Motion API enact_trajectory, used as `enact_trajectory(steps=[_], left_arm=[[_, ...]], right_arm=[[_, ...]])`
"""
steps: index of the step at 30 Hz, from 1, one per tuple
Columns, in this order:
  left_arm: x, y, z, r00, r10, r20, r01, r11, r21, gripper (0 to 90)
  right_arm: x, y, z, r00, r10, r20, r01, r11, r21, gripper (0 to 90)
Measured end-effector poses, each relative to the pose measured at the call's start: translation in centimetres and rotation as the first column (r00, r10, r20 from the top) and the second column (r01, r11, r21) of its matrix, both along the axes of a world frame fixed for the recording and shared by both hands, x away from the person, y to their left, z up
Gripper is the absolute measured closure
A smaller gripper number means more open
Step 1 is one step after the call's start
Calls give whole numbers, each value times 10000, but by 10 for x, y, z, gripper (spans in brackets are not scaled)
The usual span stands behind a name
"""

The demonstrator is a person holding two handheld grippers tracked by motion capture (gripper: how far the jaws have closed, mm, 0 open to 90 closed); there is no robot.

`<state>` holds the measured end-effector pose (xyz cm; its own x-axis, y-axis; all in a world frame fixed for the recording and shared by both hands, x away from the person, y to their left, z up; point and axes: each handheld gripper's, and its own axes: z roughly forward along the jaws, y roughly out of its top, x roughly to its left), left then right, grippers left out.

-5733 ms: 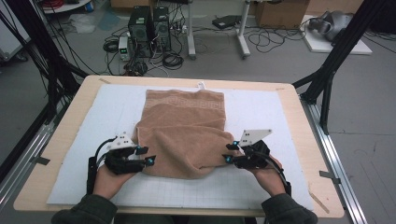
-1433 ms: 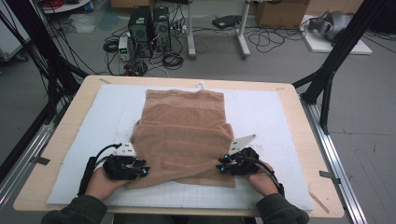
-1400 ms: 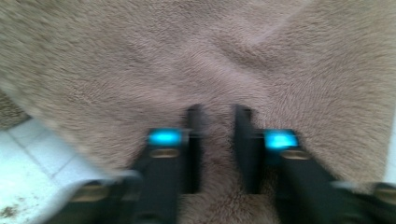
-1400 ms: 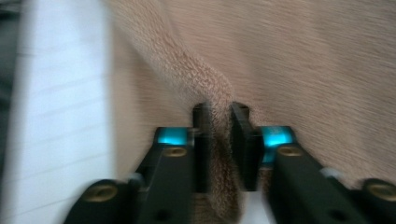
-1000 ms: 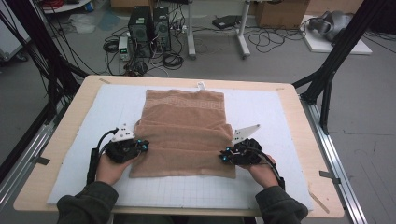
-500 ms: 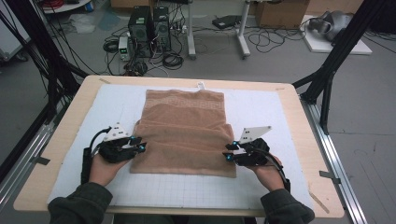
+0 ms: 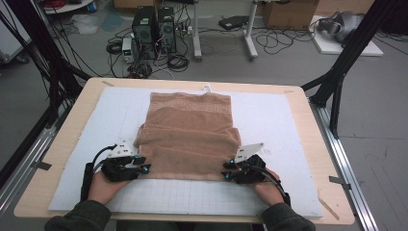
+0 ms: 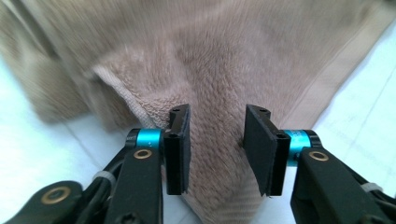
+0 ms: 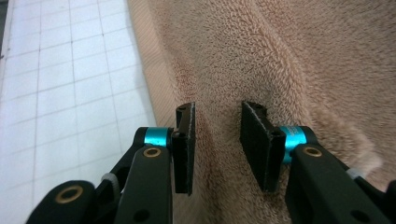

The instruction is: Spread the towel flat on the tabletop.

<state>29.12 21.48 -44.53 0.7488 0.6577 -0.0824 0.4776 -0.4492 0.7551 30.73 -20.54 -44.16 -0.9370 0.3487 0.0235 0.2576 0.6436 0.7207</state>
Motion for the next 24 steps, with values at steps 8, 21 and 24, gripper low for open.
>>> enact_trajectory(steps=[8, 21, 24], left_arm=[[-7, -3, 1, 9994, 106, 322, -110, 9999, 116, 855], [-91, 14, 63, 9922, -861, 897, 946, 9910, -945, 852], [-107, 16, 70, 9892, -1042, 1027, 1156, 9870, -1117, 716]], right_arm=[[-2, 3, 0, 9998, 165, -111, -167, 9997, -165, 858], [-59, -8, 52, 9878, 1554, -55, -1539, 9820, 1097, 863], [-75, -14, 64, 9864, 1640, -69, -1597, 9685, 1910, 731]])
